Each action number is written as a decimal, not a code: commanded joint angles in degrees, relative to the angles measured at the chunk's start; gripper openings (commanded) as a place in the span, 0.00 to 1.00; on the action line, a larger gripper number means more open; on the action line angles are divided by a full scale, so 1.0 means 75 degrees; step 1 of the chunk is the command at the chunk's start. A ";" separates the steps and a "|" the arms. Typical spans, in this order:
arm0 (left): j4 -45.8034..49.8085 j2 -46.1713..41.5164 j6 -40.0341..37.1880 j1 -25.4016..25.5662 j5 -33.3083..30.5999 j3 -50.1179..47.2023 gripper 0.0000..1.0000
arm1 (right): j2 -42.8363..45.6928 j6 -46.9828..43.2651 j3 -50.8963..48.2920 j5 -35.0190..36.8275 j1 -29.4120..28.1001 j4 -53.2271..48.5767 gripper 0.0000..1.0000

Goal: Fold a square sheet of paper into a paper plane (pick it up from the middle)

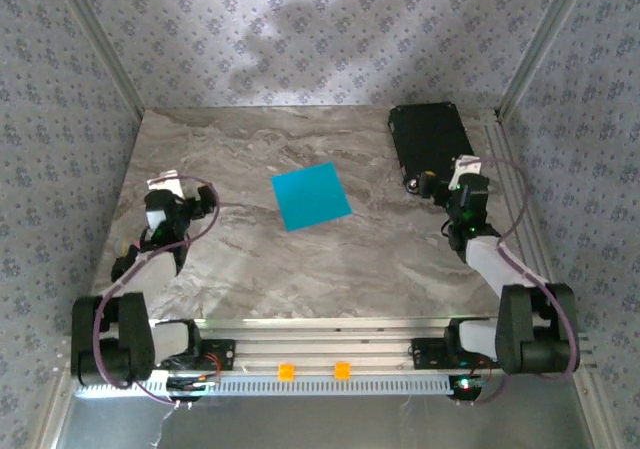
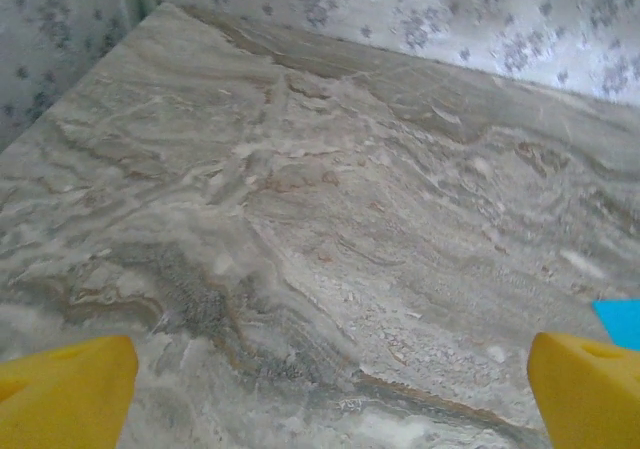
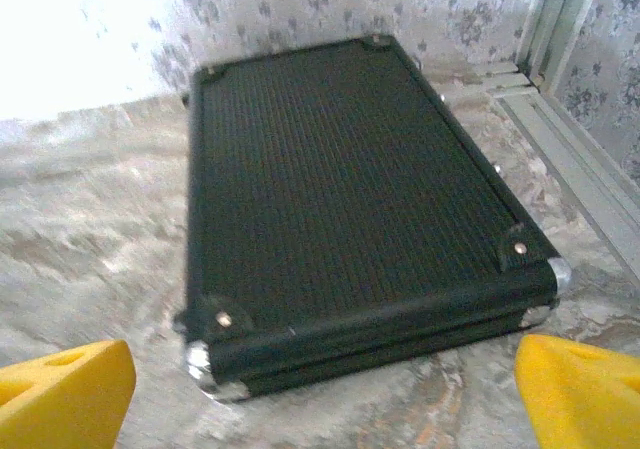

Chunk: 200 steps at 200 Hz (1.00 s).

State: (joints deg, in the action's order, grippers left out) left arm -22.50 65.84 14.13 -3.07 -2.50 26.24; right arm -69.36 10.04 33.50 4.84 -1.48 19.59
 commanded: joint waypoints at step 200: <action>0.5229 -0.0679 0.3024 0.0146 0.3555 0.1328 1.00 | -0.6376 0.2175 0.7245 -0.2943 -0.3649 -0.5572 0.92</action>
State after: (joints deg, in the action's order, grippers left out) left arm 14.79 60.29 35.05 -4.25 24.64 34.35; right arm -111.98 28.42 80.73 -13.87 -28.64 -14.76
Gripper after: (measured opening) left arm 0.996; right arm 0.936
